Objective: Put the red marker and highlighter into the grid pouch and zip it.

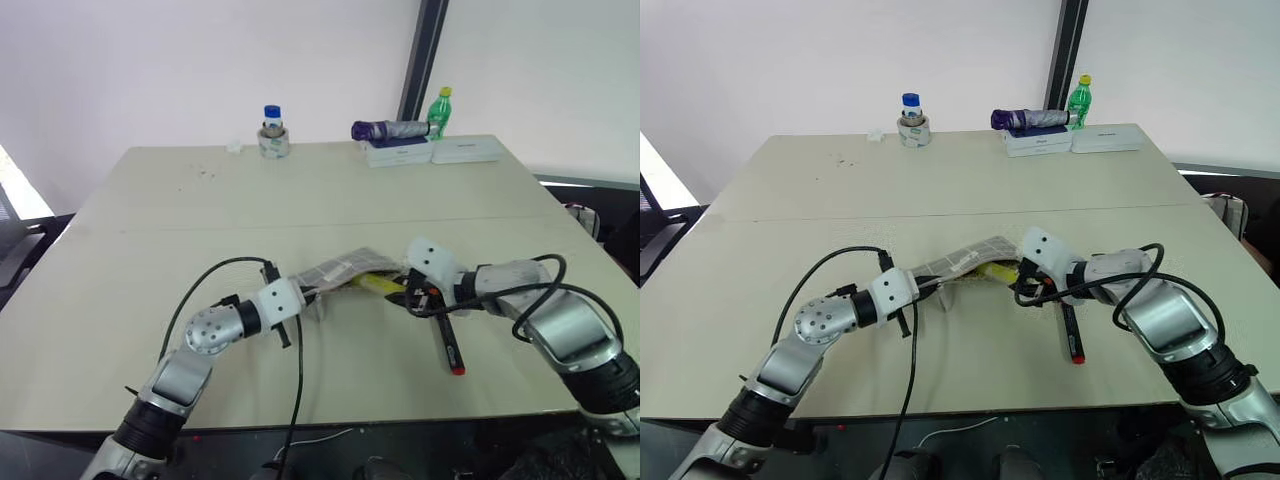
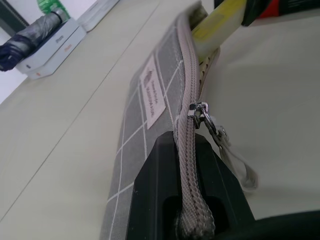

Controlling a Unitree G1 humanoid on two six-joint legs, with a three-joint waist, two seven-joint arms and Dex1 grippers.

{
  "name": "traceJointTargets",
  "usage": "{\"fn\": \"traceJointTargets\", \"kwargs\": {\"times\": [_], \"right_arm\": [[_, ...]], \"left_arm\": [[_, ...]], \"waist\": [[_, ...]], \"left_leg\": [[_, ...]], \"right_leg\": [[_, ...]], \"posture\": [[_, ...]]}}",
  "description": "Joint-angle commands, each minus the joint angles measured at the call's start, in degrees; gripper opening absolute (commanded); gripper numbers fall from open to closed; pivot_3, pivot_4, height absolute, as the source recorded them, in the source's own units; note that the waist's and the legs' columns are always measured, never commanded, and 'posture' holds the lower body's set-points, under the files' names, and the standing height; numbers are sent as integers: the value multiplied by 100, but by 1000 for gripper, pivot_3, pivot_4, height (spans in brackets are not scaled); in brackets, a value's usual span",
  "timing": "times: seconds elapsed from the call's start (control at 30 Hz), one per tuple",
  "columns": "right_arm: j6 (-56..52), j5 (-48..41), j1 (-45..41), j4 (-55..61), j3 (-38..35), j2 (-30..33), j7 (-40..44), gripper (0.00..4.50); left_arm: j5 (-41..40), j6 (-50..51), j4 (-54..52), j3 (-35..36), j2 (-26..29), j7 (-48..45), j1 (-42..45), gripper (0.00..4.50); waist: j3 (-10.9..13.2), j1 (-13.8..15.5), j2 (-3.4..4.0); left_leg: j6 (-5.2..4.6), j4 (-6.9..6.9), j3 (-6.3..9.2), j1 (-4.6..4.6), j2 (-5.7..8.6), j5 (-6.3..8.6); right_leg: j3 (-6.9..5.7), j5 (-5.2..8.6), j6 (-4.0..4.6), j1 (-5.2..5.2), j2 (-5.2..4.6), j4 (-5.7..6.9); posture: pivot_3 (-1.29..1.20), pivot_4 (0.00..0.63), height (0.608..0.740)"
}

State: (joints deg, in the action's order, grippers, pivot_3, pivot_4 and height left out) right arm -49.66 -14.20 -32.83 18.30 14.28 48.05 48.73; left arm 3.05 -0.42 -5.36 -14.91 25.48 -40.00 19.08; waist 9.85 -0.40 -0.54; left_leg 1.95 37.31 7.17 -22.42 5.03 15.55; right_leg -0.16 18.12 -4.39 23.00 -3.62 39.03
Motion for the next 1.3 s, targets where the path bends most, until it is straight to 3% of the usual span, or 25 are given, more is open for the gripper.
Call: {"fn": "traceJointTargets", "kwargs": {"times": [0.03, 0.33, 0.5, 0.7, 0.9, 1.07, 1.3], "right_arm": [[0, 34, -272, 330, 106, -189, -7, 857], [47, 219, -347, 364, 247, -233, 77, 857], [-9, 96, -366, 384, -211, -119, 109, 3340], [-138, -379, -204, 582, -1062, 283, 387, 3340], [-512, -518, 959, 510, -1763, 728, 246, 3340], [-1152, -539, 2221, 682, -2254, 718, -212, 3340], [-1664, -746, 2732, 991, -2552, 585, -605, 3340]], "left_arm": [[30, -140, -308, -158, -83, -87, 106, 0], [128, -77, -338, -154, -52, -107, 29, 0], [-185, 507, -269, 150, -344, 155, -15, 0], [-514, 1180, -321, 451, -595, 385, 14, 0], [-539, 1397, -195, 603, -704, 672, 173, 0], [-516, 1307, -126, 529, -723, 682, 226, 0], [-555, 1228, -99, 431, -811, 622, 252, 0]], "waist": [[0, -5, 0], [0, 1, 0], [1, -1, -1], [1, 9, -2], [1, 81, -3], [0, 142, -4], [0, 121, -4]], "left_leg": [[0, 0, 0, 0, 0, 0], [1, 2, 0, 0, 1, -1], [-1, 1, 0, 0, 1, 0], [-7, 2, 1, -1, 1, 4], [-22, 4, -1, 1, 1, 12], [-17, 10, -2, 0, 2, 10], [-28, 12, -1, 6, 0, 16]], "right_leg": [[0, 0, 0, 0, 0, 0], [0, 0, 0, 0, 0, 0], [0, 0, 0, 0, 0, 0], [-1, 0, 0, -1, 0, 0], [-1, 0, 0, -3, 0, 0], [-2, 0, 0, -7, -3, 1], [-2, -1, -2, -11, 1, 7]], "posture": [[0, 150, 740], [0, 150, 740], [0, 150, 740], [0, 150, 740], [0, 150, 740], [0, 150, 740], [0, 150, 740]]}}
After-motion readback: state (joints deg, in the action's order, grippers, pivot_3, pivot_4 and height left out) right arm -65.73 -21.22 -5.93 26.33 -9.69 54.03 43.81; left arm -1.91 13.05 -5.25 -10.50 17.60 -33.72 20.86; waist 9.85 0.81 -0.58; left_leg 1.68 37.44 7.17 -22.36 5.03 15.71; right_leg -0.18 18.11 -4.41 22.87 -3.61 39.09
